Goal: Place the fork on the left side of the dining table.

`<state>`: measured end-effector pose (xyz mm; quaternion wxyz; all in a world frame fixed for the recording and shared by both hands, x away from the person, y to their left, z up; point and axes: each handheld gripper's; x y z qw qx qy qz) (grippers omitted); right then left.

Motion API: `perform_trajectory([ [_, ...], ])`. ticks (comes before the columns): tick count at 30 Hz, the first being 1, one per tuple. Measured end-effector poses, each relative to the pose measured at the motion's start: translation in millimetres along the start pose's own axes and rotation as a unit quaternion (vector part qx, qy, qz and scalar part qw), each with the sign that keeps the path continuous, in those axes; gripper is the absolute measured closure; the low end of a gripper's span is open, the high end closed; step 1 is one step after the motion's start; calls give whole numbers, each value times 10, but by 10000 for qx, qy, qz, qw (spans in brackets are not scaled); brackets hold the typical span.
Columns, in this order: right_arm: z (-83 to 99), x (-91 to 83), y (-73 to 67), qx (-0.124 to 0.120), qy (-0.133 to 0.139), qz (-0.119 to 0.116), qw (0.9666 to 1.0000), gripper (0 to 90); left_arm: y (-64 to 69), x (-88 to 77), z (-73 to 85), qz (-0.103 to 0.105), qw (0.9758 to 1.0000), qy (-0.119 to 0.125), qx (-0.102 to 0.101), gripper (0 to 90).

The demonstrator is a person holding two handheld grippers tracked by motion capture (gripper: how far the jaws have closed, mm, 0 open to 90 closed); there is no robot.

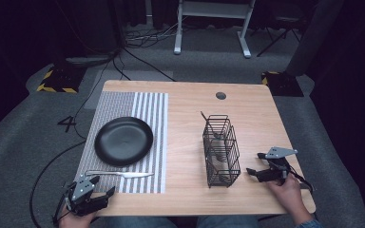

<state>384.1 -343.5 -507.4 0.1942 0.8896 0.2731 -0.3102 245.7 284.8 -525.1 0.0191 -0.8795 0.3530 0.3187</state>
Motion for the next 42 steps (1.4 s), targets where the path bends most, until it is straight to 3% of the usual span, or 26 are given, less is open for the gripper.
perform_trajectory([
  [11, -2, 1, -1, 57, -12, 50, 10000, 148, 8, -37, -27, -55, 10000, 12, 11, 257],
  [17, -1, -1, -2, 60, -11, 56, 10000, 148, 72, -137, -141, -111, 9997, 179, 88, 256],
  [22, 1, -3, -2, 66, -14, 62, 10000, 148, 107, -200, -283, -223, 9995, 207, 33, 277],
  [26, 1, -3, 0, 73, -14, 74, 9999, 148, 164, -236, -417, -278, 9993, 176, 167, 278],
  [33, 2, -3, 0, 73, -14, 74, 9999, 148, 207, -245, -599, -128, 9996, 192, 175, 278],
  [36, 1, -3, 0, 76, -17, 75, 9999, 148, 248, -235, -694, 12, 9993, 176, 330, 278],
  [42, 2, -3, -1, 74, -14, 75, 9999, 148, 306, -276, -883, 204, 9985, 287, 408, 278],
])
Point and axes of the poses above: each handheld gripper's, and its own axes: x roughly forward along the jaws, z roughly out of its underside, y roughly to its right, and after that the axes turned 14 degrees about z, right-handed
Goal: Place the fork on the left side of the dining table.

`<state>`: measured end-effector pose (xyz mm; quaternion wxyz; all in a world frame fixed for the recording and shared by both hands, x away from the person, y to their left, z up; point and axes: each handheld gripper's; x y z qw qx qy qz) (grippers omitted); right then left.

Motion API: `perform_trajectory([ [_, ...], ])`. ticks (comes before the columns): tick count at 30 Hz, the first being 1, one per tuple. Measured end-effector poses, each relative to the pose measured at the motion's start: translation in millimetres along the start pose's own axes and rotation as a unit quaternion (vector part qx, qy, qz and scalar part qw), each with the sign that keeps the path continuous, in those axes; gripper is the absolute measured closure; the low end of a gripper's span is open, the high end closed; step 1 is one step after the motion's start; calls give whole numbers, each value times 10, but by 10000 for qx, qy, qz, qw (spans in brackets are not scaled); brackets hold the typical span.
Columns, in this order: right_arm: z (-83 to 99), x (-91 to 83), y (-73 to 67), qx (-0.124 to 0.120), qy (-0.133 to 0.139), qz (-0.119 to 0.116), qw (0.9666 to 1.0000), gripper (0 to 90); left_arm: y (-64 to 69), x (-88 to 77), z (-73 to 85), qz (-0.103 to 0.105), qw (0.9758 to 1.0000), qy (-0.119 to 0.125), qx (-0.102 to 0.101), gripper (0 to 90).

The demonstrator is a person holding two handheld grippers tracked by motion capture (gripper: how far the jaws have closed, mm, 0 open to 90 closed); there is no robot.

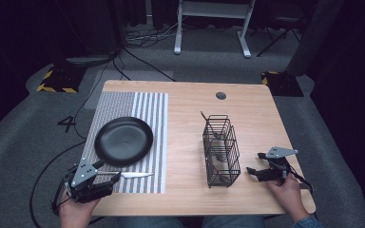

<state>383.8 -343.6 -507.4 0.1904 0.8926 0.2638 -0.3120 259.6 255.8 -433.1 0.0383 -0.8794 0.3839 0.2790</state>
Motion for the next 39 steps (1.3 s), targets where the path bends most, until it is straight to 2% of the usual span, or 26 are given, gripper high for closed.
perform_trajectory([
  [4, 0, 0, 0, 1, -1, 0, 10000, 148, 24, 11, -158, 40, 9999, 18, 104, 279],
  [11, 0, 0, 0, -1, 0, 0, 10000, 148, 41, 61, -351, 154, 9997, 180, 105, 290],
  [18, 0, 0, 0, 0, -1, 0, 10000, 148, 60, 183, -624, 259, 9989, 306, 258, 291],
  [23, 0, 0, 0, 0, 0, 0, 10000, 148, 54, 279, -788, 387, 9983, 371, 249, 295],
  [27, 0, 0, 0, 0, 0, 0, 10000, 148, 28, 353, -907, 647, 9963, 541, 185, 298],
  [30, 0, 0, 0, 1, 0, 1, 10000, 148, 12, 396, -964, 739, 9955, 571, 149, 298],
  [37, 0, 0, 0, -1, 1, 0, 10000, 148, 32, 559, -1188, 962, 9925, 690, 317, 302],
  [39, 0, 0, 0, 0, 0, 1, 10000, 148, 37, 577, -1210, 1006, 9919, 709, 322, 307],
])
Point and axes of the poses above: each handheld gripper's, and its own axes: x roughly forward along the jaws, z roughly out of its underside, y roughly to its right, and after that the axes turned 14 degrees about z, right-handed
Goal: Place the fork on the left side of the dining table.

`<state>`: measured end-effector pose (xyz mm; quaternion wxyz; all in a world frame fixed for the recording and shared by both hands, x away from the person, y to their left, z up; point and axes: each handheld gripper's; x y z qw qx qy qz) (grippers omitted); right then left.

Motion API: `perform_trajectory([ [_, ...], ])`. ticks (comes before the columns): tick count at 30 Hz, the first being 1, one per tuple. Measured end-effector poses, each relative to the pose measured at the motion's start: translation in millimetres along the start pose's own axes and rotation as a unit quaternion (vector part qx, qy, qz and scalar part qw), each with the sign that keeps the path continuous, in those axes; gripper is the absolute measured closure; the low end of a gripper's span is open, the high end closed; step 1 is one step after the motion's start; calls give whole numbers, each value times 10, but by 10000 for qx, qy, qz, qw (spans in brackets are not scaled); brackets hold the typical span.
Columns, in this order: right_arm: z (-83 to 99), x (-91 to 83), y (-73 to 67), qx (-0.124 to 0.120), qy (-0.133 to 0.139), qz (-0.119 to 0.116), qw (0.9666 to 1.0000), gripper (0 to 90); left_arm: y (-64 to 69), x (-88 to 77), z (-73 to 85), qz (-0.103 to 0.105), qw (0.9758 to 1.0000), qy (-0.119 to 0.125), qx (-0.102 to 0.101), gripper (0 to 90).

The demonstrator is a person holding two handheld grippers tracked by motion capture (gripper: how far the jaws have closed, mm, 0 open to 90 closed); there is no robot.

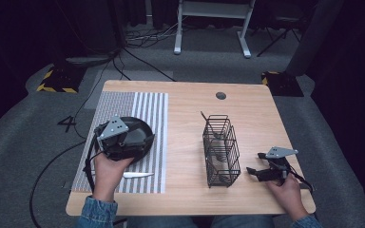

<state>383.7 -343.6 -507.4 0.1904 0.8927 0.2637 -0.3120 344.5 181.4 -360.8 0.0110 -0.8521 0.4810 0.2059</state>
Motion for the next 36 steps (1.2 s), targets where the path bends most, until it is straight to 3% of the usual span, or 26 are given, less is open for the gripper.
perform_trajectory([
  [1, 0, 0, 0, 0, 0, 0, 10000, 148, -15, 72, -68, 352, 9993, 21, -133, 306],
  [4, 0, 0, 0, -1, 1, 0, 10000, 148, -34, 160, -145, 566, 9982, 85, -197, 306],
  [10, 0, 0, 0, 0, 1, 0, 10000, 148, -31, 330, -247, 488, 9988, -24, -9, 309],
  [13, 0, 0, 0, 1, 0, -1, 10000, 148, 8, 503, -319, 295, 9990, -233, 224, 305],
  [17, 0, 0, 0, -1, 0, -1, 10000, 148, 6, 655, -384, 279, 9990, -314, 166, 345],
  [24, 0, 0, 0, 0, 0, -1, 10000, 148, -32, 929, -442, 361, 9986, -383, 50, 340],
  [28, 0, 0, 0, -2, 1, -1, 10000, 148, -48, 1073, -458, 545, 9981, -270, -22, 341],
  [32, 0, 0, 0, -1, 0, 1, 10000, 148, -36, 1224, -466, 632, 9975, -313, 30, 340],
  [36, 0, -1, 0, -2, 0, 1, 10000, 148, -32, 1363, -470, 557, 9976, -419, 54, 344],
])
Point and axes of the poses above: each handheld gripper's, and its own axes: x roughly forward along the jaws, z roughly out of its underside, y roughly to its right, and after that the axes turned 14 degrees about z, right-handed
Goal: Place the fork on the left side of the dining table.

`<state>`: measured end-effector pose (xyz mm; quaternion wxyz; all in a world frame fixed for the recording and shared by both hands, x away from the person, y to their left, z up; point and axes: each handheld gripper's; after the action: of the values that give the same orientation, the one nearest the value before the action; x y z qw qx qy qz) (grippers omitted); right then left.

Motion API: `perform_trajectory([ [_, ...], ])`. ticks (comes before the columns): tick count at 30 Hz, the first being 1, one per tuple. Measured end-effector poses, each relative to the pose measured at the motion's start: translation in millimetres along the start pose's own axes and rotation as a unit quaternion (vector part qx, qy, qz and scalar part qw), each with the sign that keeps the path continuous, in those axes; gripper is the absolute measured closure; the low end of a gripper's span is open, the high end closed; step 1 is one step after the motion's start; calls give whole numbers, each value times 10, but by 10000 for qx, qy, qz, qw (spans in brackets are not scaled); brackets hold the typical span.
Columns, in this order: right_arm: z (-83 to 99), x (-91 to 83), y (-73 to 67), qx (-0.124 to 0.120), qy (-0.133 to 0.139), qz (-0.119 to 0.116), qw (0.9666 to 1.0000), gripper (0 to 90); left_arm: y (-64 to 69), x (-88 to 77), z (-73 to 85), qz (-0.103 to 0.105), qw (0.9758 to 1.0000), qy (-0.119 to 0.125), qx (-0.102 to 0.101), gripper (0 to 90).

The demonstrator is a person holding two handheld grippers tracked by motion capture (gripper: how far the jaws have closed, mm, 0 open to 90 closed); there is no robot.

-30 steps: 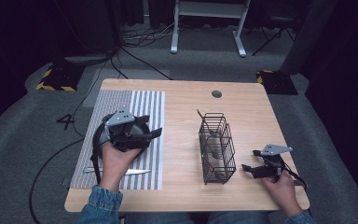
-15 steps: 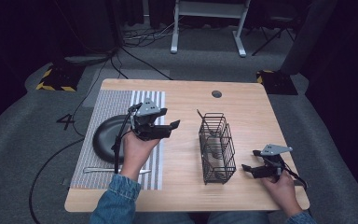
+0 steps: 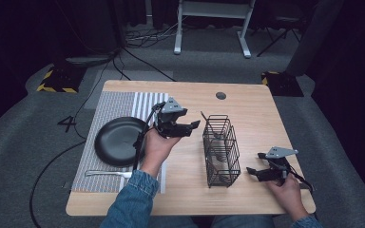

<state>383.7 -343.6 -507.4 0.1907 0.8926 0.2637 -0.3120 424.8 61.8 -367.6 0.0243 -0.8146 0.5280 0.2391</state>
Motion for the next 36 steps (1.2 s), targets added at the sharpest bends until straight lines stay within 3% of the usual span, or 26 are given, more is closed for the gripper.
perform_trajectory([
  [8, 1, -2, 0, -6, -3, 3, 10000, 150, -59, 166, -29, 87, 9998, 1, -160, 395],
  [18, 1, -2, 0, -6, -4, 2, 10000, 150, -111, 352, -61, 178, 9992, -59, -359, 530],
  [28, 1, -2, 0, -6, -1, 2, 10000, 151, -133, 421, -74, 202, 9984, -88, -528, 701],
  [36, 2, -3, -1, -2, 5, -2, 10000, 152, -150, 418, -89, 393, 9971, -7, -654, 782],
])
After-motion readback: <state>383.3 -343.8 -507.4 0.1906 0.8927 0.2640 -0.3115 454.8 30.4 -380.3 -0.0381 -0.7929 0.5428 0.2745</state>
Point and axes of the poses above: each handheld gripper's, and its own axes: x roughly forward along the jaws, z roughly out of its underside, y roughly to its right, and after that the axes turned 14 degrees about z, right-handed
